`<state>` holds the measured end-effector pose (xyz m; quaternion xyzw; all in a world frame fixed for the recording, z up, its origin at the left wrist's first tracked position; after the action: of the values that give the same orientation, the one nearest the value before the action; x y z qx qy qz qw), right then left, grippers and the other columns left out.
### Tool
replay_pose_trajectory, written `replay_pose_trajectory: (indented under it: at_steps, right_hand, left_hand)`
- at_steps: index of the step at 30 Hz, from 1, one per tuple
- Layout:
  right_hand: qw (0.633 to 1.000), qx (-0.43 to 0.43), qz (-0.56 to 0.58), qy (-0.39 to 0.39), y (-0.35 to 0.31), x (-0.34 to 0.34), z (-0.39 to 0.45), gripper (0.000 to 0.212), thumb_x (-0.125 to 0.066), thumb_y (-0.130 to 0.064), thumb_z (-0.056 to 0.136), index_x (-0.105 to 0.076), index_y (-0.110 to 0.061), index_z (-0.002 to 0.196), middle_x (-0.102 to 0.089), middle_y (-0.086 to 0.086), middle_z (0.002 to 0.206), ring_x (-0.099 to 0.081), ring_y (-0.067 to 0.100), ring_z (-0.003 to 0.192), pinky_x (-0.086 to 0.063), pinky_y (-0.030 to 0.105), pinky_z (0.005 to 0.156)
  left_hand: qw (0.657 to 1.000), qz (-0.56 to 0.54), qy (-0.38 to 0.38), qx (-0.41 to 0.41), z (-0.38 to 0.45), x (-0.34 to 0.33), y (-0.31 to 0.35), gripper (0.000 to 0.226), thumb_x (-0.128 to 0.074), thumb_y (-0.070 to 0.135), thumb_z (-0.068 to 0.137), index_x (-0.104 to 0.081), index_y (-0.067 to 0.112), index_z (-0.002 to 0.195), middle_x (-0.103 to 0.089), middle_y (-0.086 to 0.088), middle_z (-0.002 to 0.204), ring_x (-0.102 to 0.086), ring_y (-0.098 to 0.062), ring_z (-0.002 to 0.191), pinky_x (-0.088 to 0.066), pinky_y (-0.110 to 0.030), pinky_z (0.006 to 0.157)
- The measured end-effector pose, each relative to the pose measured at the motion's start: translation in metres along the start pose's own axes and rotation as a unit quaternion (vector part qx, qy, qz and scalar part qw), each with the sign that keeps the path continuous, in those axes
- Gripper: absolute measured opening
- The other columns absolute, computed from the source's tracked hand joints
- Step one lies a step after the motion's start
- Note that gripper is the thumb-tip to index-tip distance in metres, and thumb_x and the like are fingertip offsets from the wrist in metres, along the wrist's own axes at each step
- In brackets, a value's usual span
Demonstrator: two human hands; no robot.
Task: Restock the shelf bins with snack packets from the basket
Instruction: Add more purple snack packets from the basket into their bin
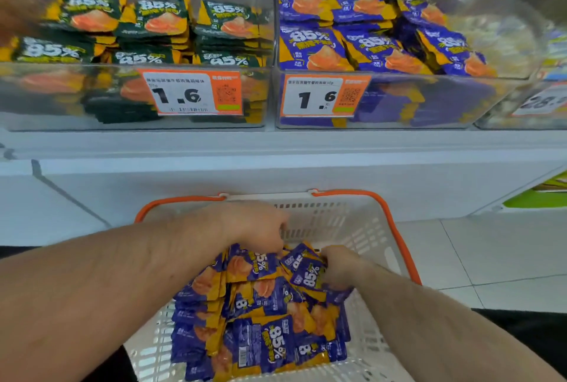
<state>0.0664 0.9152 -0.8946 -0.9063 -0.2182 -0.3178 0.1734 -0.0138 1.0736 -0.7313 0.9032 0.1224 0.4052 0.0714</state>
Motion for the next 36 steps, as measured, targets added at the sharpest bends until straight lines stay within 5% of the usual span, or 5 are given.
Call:
replay_pose_trajectory:
  at_steps: [11, 17, 25, 31, 36]
  right_hand:
    - [0.922, 0.128, 0.360, 0.070, -0.036, 0.134, -0.101, 0.037, -0.067, -0.004, 0.067, -0.066, 0.000, 0.103, -0.070, 0.018, 0.098, -0.064, 0.024, 0.086, -0.049, 0.038, 0.078]
    - [0.819, 0.198, 0.524, 0.125, -0.052, 0.170, -0.159, 0.035, -0.064, -0.002, 0.071, -0.066, 0.002, 0.106, -0.067, 0.022, 0.102, -0.063, 0.032, 0.092, -0.050, 0.044, 0.086]
    - [0.679, 0.212, 0.605, 0.357, -0.075, 0.212, -0.222, 0.035, -0.057, 0.014, 0.088, -0.051, -0.010, 0.112, -0.064, 0.012, 0.069, -0.059, 0.022, 0.045, -0.051, 0.030, 0.042]
    - [0.591, 0.150, 0.657, 0.444, -0.076, 0.283, -0.241, 0.044, -0.057, 0.015, 0.083, -0.049, -0.012, 0.116, -0.062, 0.015, 0.067, -0.057, 0.021, 0.045, -0.055, 0.029, 0.044]
    - [0.644, 0.124, 0.608, 0.449, -0.090, 0.332, -0.207, 0.056, -0.066, 0.014, 0.078, -0.047, -0.013, 0.123, -0.066, 0.016, 0.095, -0.068, 0.023, 0.061, -0.059, 0.032, 0.054]
  left_hand:
    - [0.957, -0.236, 0.168, 0.034, -0.036, 0.042, -0.004, 0.056, -0.064, 0.039, 0.089, -0.043, 0.013, 0.134, -0.059, -0.003, 0.127, -0.059, -0.022, 0.110, -0.049, -0.039, 0.096]
    - [0.796, -0.586, 0.149, -0.032, -0.072, 0.065, -0.004, 0.023, -0.066, 0.022, 0.093, -0.058, 0.017, 0.113, -0.070, -0.007, 0.102, -0.067, -0.019, 0.084, -0.052, -0.030, 0.073]
    - [0.714, -0.615, 0.299, -0.147, -0.105, 0.104, 0.017, 0.006, -0.061, 0.009, 0.094, -0.066, 0.012, 0.094, -0.073, -0.007, 0.081, -0.064, -0.013, 0.057, -0.045, -0.018, 0.047]
    - [0.734, -0.348, 0.576, -0.091, -0.118, 0.135, -0.006, 0.017, -0.055, 0.023, 0.094, -0.065, 0.023, 0.107, -0.070, 0.010, 0.089, -0.065, -0.010, 0.080, -0.049, -0.025, 0.075]
    - [0.782, -0.078, 0.617, -0.034, -0.100, 0.128, -0.017, 0.048, -0.051, 0.030, 0.079, -0.060, 0.022, 0.125, -0.062, 0.006, 0.125, -0.056, -0.018, 0.116, -0.018, -0.035, 0.099]
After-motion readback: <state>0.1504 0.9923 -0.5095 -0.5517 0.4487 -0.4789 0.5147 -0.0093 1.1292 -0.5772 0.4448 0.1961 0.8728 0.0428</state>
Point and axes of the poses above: each hand's wrist, its own z-axis towards the middle knuckle, its own x-axis out of the back of the hand, y = z × x, the point moved 5 cm from there along z, towards the middle knuckle
